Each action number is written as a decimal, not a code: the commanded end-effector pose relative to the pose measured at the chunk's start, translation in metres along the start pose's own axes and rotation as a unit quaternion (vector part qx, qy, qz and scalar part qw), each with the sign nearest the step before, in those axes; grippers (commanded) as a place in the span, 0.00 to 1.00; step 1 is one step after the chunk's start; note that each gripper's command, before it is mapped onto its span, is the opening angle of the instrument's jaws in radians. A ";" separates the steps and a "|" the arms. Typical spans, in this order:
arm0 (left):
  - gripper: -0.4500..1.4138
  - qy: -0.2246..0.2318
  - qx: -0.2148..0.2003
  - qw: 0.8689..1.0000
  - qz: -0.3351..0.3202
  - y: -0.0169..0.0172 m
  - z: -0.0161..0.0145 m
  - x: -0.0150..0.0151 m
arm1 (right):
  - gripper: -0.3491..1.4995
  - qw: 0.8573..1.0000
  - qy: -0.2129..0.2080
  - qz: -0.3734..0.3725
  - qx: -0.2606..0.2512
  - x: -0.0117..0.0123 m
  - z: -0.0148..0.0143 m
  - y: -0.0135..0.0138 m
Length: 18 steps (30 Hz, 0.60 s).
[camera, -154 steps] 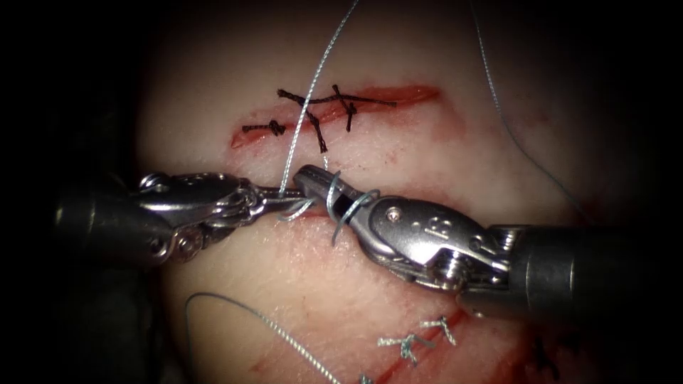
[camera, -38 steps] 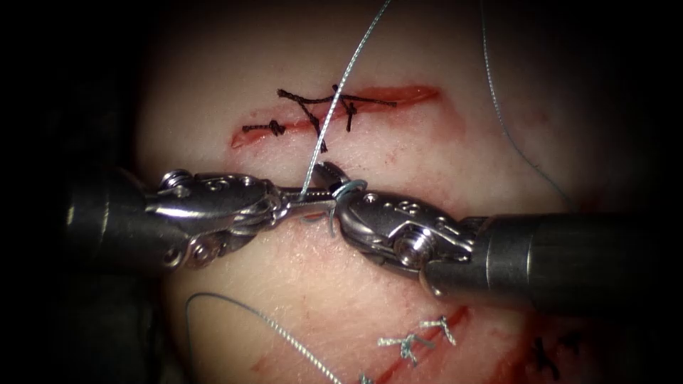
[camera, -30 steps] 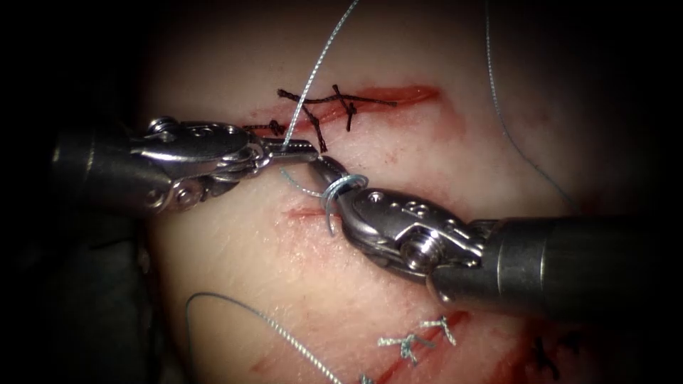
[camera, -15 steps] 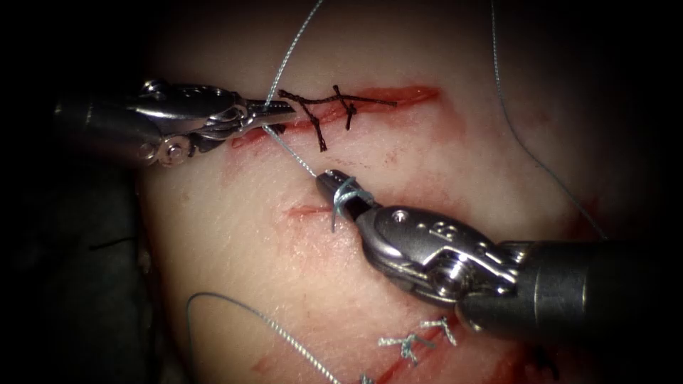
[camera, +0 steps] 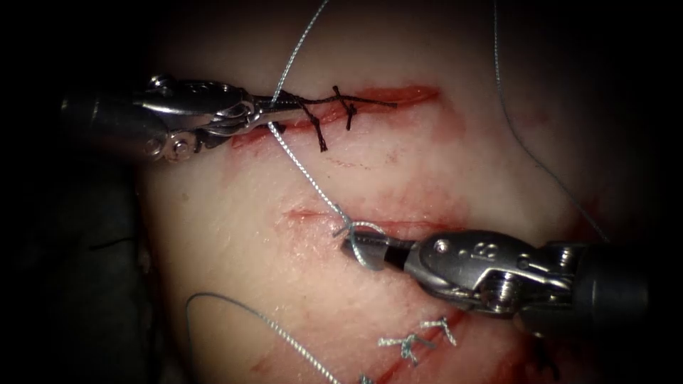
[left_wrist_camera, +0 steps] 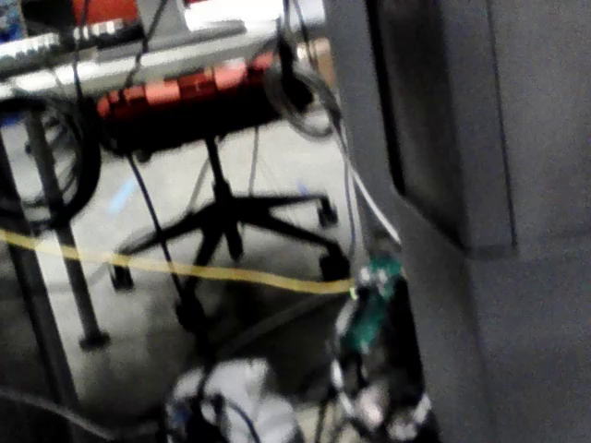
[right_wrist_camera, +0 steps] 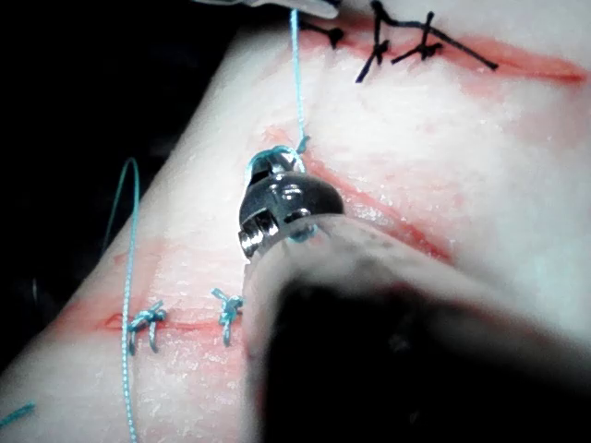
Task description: Wound Closure
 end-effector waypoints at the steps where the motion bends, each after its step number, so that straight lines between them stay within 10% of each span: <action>1: 0.00 -0.001 0.000 1.000 0.000 0.0001 0.0007 -0.0001 | 0.00 1.000 0.016 -0.011 0.017 0.0006 0.0007 0.0005; 6: 0.00 -0.003 -0.005 1.000 0.003 0.0001 0.0008 -0.0002 | 0.00 0.995 0.083 0.004 0.056 0.0022 0.0002 0.0014; 18: 0.00 0.004 -0.016 1.000 0.027 0.0000 0.0014 0.0011 | 0.00 0.990 0.096 -0.052 -0.088 0.0043 -0.0014 0.0024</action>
